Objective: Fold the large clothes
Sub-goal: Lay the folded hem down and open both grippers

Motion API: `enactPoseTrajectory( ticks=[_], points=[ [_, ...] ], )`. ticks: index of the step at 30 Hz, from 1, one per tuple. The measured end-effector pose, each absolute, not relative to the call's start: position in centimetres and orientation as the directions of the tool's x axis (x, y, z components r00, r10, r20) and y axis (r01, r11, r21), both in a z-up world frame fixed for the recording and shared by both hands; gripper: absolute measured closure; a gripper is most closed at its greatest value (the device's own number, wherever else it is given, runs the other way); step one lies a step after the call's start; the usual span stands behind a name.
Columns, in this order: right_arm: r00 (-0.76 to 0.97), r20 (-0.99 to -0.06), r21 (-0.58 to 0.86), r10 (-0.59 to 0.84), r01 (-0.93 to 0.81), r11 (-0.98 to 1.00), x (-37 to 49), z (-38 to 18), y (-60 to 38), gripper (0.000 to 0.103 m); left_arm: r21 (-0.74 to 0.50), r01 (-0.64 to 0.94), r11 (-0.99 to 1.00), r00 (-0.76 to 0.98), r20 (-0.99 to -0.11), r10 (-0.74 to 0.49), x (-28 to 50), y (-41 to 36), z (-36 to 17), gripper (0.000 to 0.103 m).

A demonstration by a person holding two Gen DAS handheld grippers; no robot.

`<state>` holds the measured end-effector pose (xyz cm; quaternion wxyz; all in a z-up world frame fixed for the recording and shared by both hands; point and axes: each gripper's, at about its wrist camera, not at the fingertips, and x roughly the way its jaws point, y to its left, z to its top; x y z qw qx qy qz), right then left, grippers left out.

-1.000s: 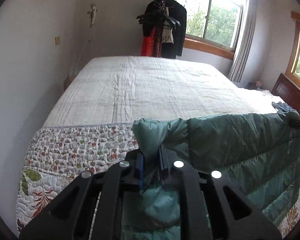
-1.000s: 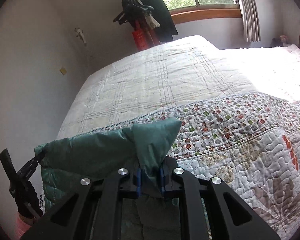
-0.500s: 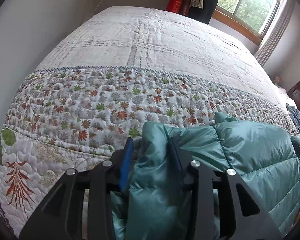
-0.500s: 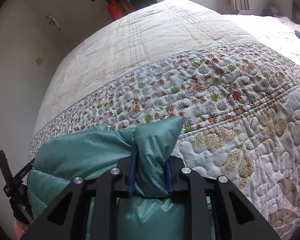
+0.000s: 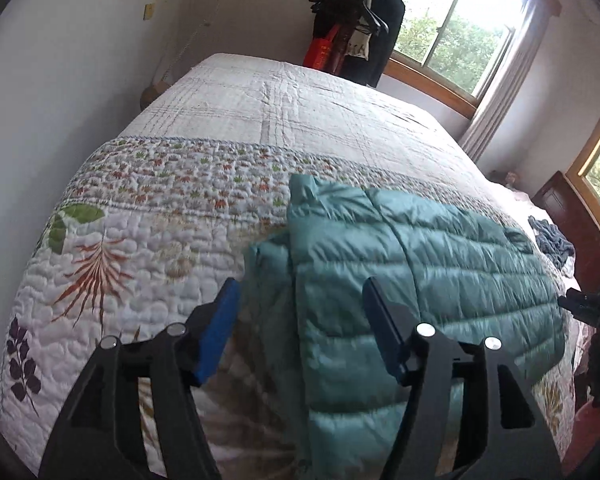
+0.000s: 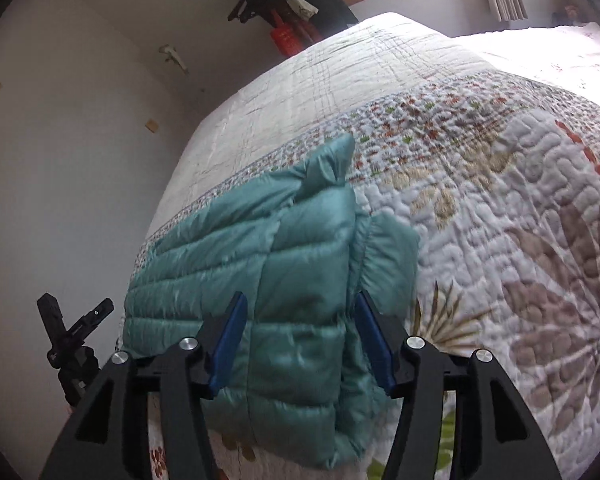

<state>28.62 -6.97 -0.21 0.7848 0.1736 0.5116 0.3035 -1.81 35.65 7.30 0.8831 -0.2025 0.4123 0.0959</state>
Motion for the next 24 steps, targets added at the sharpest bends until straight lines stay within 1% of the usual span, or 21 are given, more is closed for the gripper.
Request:
enactPoseTrajectory(
  ticks=[2,3,6,11,13,14,16,17,19,21,24],
  points=[
    [0.27,-0.686,0.6,0.676,-0.315,0.735,26.4,-0.9,-7.7,0.043,-0.296,-0.313,0.902,0.634,-0.773,-0.034,-4.0,34.8,6.8,0.031],
    [0.258,-0.677,0.608,0.689,-0.329,0.722,25.4,-1.3,-7.8,0.042,-0.324,-0.302,0.897,0.633,-0.771,-0.065,-5.0,34.5,6.3,0.03],
    [0.244,-0.685,0.595,0.686,-0.355,0.721,23.6,-2.2,-7.5,0.041,-0.401,-0.287,0.87,0.624,-0.767,-0.147,-6.7,33.9,5.0,0.03],
    [0.222,-0.692,0.592,0.687,-0.37,0.716,22.9,-3.5,-7.2,0.042,-0.436,-0.316,0.842,0.588,-0.787,-0.187,-7.0,33.7,2.5,0.03],
    [0.218,-0.698,0.582,0.682,-0.382,0.718,22.7,-3.8,-6.9,0.053,-0.465,-0.308,0.83,0.583,-0.782,-0.222,-6.9,33.7,1.9,0.03],
    [0.218,-0.701,0.576,0.679,-0.389,0.719,22.5,-3.9,-6.7,0.056,-0.474,-0.305,0.826,0.577,-0.782,-0.235,-6.7,33.7,1.6,0.031],
    [0.219,-0.709,0.562,0.67,-0.399,0.725,22.4,-4.2,-6.2,0.07,-0.489,-0.305,0.817,0.576,-0.778,-0.251,-6.6,33.7,1.1,0.044],
    [0.217,-0.709,0.562,0.671,-0.401,0.723,22.0,-4.2,-6.1,0.074,-0.509,-0.295,0.809,0.574,-0.771,-0.276,-6.5,33.6,0.8,0.055],
    [0.224,-0.698,0.57,0.68,-0.4,0.717,22.0,-4.1,-6.1,0.087,-0.503,-0.294,0.812,0.576,-0.772,-0.269,-6.4,33.5,0.8,0.062],
    [0.228,-0.667,0.599,0.709,-0.402,0.693,21.9,-3.5,-6.5,0.091,-0.497,-0.287,0.819,0.586,-0.767,-0.26,-6.5,33.2,1.1,0.075],
    [0.251,-0.645,0.609,0.722,-0.401,0.684,21.7,-2.7,-7.2,0.092,-0.496,-0.271,0.825,0.605,-0.754,-0.255,-7.0,32.7,2.1,0.082]
  ],
)
